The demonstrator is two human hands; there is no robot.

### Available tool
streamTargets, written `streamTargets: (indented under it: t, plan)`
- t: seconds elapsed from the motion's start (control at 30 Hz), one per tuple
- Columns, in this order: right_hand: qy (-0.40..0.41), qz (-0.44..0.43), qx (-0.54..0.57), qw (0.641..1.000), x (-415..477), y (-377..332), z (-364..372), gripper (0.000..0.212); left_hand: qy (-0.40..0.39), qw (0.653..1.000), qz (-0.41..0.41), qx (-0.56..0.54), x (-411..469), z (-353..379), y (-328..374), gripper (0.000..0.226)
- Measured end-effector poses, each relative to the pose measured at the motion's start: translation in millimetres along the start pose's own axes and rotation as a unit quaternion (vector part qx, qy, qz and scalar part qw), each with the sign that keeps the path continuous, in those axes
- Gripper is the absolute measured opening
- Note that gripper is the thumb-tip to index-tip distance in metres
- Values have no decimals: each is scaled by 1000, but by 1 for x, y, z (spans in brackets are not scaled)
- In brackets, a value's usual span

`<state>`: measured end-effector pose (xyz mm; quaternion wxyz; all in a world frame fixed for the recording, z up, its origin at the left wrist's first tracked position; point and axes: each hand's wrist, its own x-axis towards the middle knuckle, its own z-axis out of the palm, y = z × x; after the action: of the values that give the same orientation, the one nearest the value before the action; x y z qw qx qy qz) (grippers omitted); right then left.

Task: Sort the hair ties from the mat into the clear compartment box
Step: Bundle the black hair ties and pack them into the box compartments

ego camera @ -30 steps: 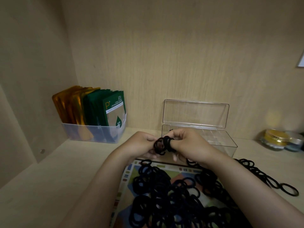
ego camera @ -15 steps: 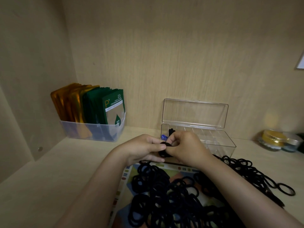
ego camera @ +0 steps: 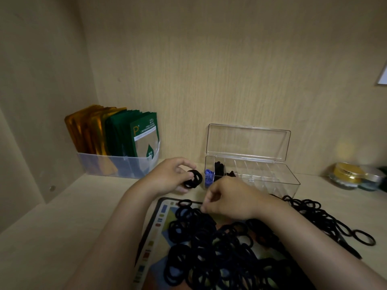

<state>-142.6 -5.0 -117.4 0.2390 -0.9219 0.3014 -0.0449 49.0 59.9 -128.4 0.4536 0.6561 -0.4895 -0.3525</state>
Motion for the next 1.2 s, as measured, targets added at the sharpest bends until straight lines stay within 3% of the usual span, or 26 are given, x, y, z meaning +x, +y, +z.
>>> streamTargets:
  t: [0.13, 0.2, 0.37, 0.53, 0.7, 0.77, 0.87, 1.07, 1.2]
  plan:
    - [-17, 26, -54, 998, -11, -15, -7, 48, 2, 1000, 14, 12, 2, 3, -1, 17]
    - [-46, 17, -106, 993, -14, -19, -7, 51, 5, 1000, 20, 14, 3, 6, 0, 19]
    - [-67, -25, -51, 996, -9, -11, -2, 22, 8, 1000, 29, -3, 4, 12, 2, 17]
    - [-55, -31, 18, 998, -5, -2, -3, 7, 16, 999, 35, -5, 4, 16, 0, 19]
    - [43, -17, 251, 967, -7, 0, -21, 9, 1, 998, 59, 16, 0, 20, 5, 20]
    - [109, 0, 309, 945, -6, 2, -24, 9, -26, 997, 62, -46, -2, 25, 9, 21]
    - [186, 11, 304, 934, 0, 9, -18, 10, -76, 983, 33, -165, -4, 30, 14, 23]
    - [262, -24, 217, 940, 7, 16, -6, 15, -108, 954, -24, -279, -2, 29, 14, 31]
    - [267, -28, 212, 940, 8, 14, -1, 15, -105, 972, -9, -209, 0, 28, 9, 31]
